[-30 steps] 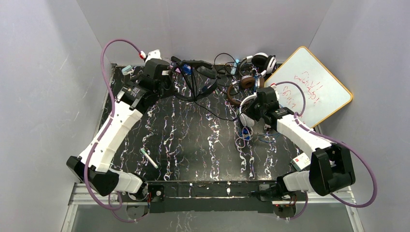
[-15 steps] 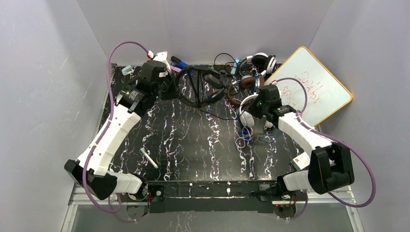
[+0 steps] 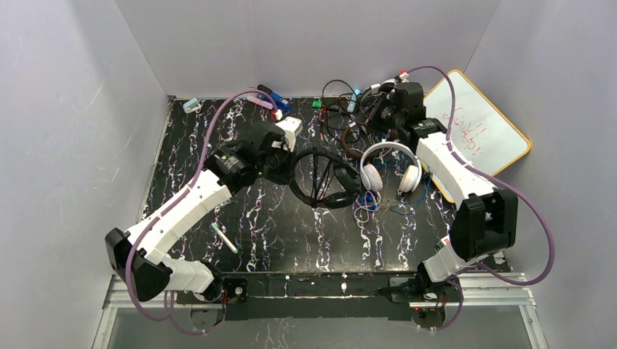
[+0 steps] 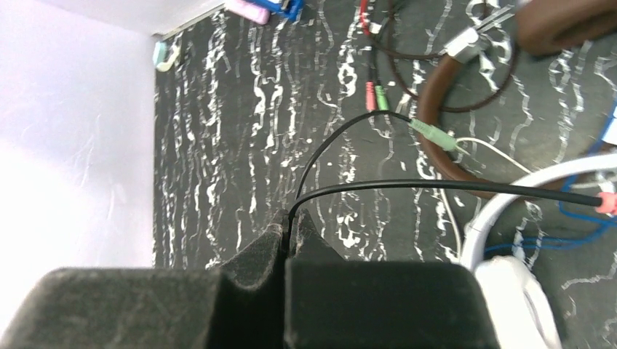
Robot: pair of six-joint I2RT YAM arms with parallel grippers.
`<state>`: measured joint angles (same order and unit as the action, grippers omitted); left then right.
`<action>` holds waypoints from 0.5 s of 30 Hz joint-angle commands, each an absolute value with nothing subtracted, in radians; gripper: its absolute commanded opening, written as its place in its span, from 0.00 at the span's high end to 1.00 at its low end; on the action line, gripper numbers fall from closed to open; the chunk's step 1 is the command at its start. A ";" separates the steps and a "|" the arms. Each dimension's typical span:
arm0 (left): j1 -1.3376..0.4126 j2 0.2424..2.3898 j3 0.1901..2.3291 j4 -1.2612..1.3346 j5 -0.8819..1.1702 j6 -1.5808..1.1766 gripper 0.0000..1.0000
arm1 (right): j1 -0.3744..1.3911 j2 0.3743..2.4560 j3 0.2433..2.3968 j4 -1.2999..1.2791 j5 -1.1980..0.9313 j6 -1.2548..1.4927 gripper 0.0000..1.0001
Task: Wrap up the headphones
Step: Wrap the headphones cable around the headphones.
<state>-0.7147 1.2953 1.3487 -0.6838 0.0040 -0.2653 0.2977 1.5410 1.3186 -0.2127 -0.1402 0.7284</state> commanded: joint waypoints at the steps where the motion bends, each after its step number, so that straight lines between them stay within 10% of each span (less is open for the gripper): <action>1: -0.765 1.316 1.330 -0.730 -0.082 -0.205 1.00 | 0.286 1.594 1.458 -0.180 -0.229 0.685 0.99; 15: -0.804 1.493 1.381 -0.777 -0.141 -0.239 1.00 | 0.319 1.564 1.482 -0.064 -0.533 0.737 0.99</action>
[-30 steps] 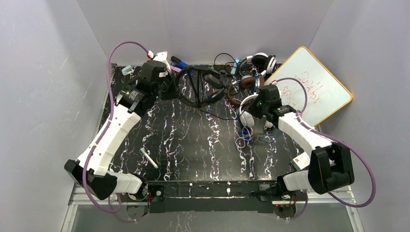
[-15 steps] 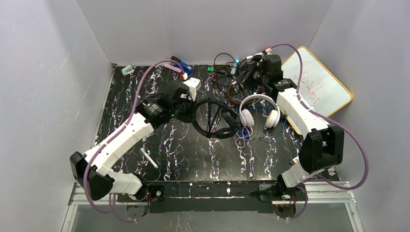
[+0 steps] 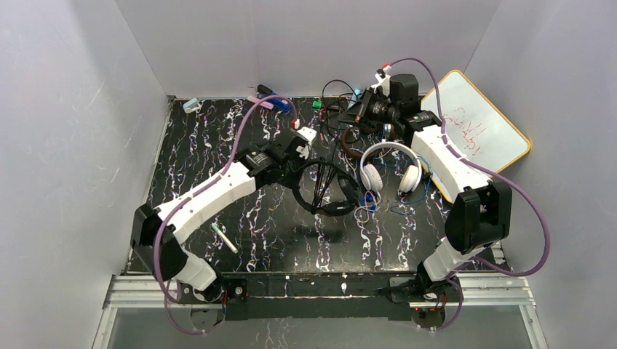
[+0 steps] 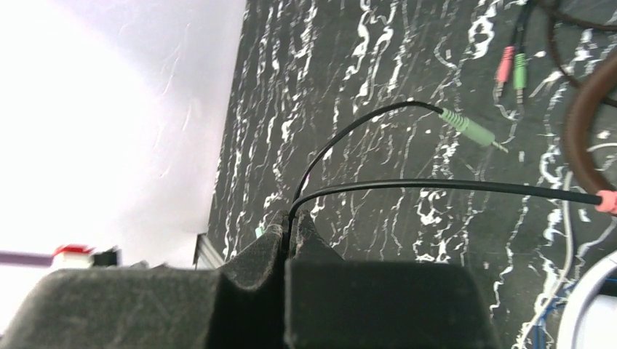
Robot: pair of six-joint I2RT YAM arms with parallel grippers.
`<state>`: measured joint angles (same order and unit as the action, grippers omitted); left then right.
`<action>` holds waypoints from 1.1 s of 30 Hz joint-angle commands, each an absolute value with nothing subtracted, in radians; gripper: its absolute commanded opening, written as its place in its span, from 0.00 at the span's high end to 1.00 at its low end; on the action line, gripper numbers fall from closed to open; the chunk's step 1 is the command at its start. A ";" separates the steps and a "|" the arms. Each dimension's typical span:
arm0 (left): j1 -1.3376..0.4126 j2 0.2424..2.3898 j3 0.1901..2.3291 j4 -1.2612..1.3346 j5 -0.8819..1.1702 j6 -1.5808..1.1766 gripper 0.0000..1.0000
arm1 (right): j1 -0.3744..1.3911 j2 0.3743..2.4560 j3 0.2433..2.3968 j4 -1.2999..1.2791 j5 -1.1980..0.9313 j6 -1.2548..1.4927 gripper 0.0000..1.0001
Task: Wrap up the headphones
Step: Wrap the headphones cable around the headphones.
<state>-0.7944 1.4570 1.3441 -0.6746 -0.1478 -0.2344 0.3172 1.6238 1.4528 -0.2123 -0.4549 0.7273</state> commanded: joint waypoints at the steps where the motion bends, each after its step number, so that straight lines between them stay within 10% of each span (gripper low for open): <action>1: -0.805 1.508 1.388 -0.781 -0.127 -0.243 1.00 | 0.320 1.546 1.467 -0.045 -0.543 0.740 0.99; 33: -0.787 1.724 1.535 -0.755 0.130 -0.495 1.00 | 0.437 1.243 0.927 0.377 -1.034 0.644 0.99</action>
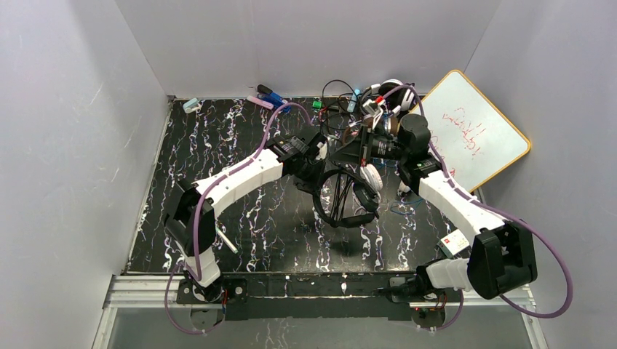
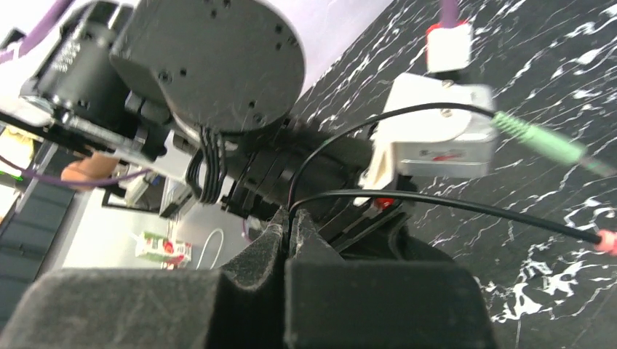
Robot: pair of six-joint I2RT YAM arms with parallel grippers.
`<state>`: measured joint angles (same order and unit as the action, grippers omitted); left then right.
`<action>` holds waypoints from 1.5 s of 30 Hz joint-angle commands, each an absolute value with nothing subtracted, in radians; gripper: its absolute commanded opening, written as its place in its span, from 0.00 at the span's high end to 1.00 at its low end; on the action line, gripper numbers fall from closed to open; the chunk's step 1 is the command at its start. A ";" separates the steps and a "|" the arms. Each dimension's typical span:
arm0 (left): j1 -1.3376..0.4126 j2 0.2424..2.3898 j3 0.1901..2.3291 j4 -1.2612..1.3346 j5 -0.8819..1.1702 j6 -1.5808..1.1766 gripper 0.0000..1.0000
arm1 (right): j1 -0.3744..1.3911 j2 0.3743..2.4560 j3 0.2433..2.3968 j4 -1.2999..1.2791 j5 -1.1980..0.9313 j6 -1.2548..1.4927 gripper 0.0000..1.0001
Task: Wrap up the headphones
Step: Wrap the headphones cable around the headphones.
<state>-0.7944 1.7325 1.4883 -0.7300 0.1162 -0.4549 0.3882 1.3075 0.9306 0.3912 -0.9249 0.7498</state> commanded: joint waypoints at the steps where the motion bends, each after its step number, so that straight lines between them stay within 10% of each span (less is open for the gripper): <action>1: -0.788 1.718 1.539 -0.752 0.119 -0.492 1.00 | 0.446 1.232 0.926 0.327 -1.034 0.593 0.96; 16: -0.788 1.621 1.529 -0.720 -0.059 -0.416 1.00 | 0.549 1.174 0.943 -0.093 -0.880 0.181 0.54; 45: -0.787 1.418 1.410 -0.576 -0.444 -0.578 1.00 | 0.634 1.079 0.823 -0.013 -0.724 0.303 0.46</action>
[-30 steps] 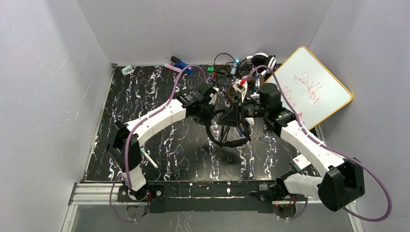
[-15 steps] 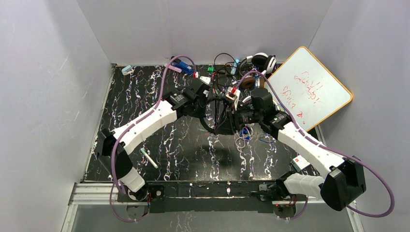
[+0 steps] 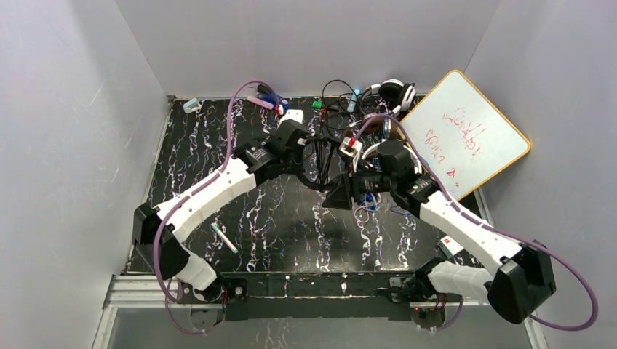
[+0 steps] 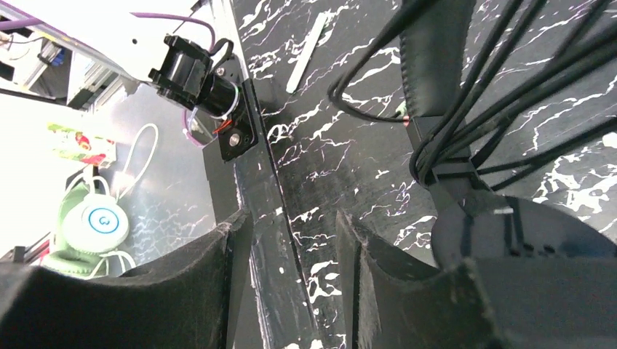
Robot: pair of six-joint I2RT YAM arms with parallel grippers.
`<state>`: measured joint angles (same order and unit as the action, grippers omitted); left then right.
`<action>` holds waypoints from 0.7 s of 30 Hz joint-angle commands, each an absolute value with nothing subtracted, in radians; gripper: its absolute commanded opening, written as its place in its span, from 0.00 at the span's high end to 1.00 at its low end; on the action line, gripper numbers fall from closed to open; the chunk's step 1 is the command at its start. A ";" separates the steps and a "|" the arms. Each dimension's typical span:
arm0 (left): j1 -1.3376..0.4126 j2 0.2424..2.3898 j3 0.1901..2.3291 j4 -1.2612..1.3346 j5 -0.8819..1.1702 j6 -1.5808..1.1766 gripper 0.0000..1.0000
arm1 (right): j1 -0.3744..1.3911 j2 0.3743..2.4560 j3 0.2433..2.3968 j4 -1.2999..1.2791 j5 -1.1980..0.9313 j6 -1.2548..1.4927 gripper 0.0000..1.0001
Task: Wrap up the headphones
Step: Wrap the headphones cable around the headphones.
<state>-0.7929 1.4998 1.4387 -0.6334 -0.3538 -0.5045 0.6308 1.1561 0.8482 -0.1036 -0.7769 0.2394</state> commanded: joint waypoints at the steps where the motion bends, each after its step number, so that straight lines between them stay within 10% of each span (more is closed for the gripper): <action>1: -0.787 1.408 1.392 -0.567 -0.457 -0.591 1.00 | 0.634 1.062 0.810 0.021 -0.710 0.324 0.45; 21: -0.787 1.324 1.307 -0.477 -0.485 -0.750 1.00 | 0.810 0.992 0.648 0.410 -0.281 0.499 0.39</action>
